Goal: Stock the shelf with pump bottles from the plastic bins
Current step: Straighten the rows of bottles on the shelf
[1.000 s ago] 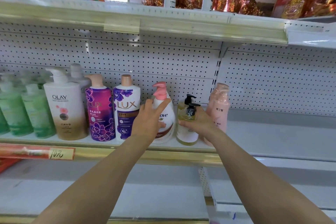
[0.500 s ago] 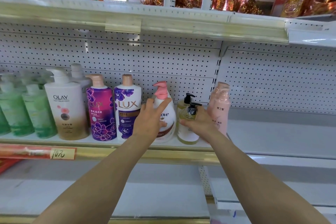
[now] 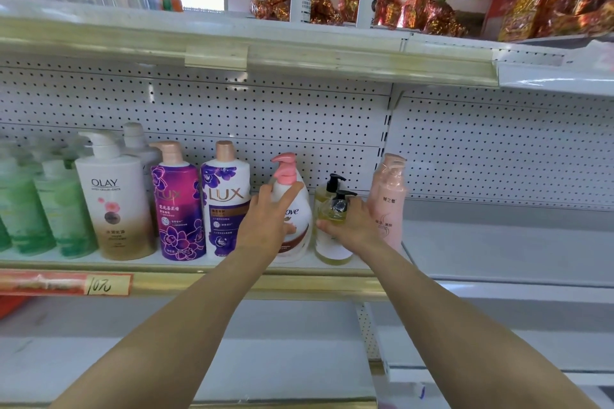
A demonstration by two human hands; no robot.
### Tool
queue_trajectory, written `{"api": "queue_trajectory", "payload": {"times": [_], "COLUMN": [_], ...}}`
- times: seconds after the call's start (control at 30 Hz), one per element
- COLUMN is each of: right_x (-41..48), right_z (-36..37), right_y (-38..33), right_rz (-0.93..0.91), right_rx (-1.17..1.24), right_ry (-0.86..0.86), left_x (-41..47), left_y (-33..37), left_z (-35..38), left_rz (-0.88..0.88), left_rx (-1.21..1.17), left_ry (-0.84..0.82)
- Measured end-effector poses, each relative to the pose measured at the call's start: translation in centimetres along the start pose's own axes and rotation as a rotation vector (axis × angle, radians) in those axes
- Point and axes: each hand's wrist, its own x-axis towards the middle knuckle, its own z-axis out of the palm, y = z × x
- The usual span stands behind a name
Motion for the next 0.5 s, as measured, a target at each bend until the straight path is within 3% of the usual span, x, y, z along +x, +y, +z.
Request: {"api": "queue_trajectory", "payload": {"times": [0.1,0.2,0.33,0.5], "right_x": [-0.9,-2.3,-4.6,-5.0], "right_z": [0.0,-0.8,-3.9,-7.6], "right_y": [-0.5,-1.1,-1.1,1.7], "right_rz": [-0.016,-0.053,-0.131,-0.087], "right_rx": [-0.007,-0.045,0.040,0.141], "right_ry": [0.028,0.071,0.257,0.480], "left_x": [-0.4,-1.6,-2.8,-2.5], "left_y": [0.3,1.3,3.3,5.6], "left_z": [0.1,0.3,1.4,3.3], "left_rz": [-0.003,0.006,0.163,0.249], "left_rx": [-0.032,0.025,0.129,0.199], "left_ry": [0.004,0.126,0.284,0.119]}}
